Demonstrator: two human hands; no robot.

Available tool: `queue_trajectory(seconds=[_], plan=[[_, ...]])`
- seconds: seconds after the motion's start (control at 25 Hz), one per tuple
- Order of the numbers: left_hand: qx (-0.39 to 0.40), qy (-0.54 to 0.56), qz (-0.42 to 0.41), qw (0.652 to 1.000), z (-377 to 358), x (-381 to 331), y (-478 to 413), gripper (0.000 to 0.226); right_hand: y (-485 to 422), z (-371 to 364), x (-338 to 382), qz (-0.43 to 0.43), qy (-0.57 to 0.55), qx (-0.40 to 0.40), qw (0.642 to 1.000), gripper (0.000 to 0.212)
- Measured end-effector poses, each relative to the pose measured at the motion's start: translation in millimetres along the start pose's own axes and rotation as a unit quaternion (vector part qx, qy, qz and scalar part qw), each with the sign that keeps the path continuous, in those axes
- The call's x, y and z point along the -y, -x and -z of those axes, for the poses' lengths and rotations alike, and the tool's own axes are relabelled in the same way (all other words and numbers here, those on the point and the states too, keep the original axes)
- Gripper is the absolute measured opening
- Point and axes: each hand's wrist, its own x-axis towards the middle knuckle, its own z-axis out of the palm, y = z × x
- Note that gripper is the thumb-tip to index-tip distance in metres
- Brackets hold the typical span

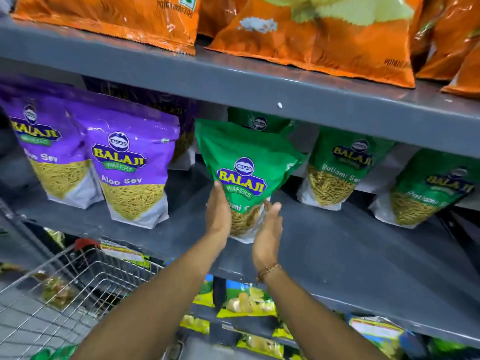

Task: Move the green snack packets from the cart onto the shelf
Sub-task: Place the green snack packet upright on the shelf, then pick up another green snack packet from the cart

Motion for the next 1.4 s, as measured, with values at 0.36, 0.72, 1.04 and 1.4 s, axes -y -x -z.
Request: queue_trajectory(seconds=[0.36, 0.72, 1.04, 1.4], plan=[[-0.079, 0.059, -0.023, 0.995, 91.9, 15.9, 24.4, 0.032, 76.6, -41.2, -9.7, 0.088, 0.016, -0.131, 0.987, 0.035], [-0.449, 0.111, 0.401, 0.79, 402.1, 229.8, 105.5, 0.05, 231.5, -242.0, -160.8, 0.038, 0.295, 0.527, 0.796, 0.026], [-0.288, 0.319, 0.514, 0.742, 412.1, 319.5, 81.0, 0.052, 235.1, -293.9, -334.4, 0.092, 0.565, 0.575, 0.584, 0.045], [-0.347, 0.133, 0.389, 0.843, 366.8, 230.7, 86.5, 0.046, 222.1, -237.5, -215.1, -0.063, 0.474, 0.416, 0.773, 0.035]])
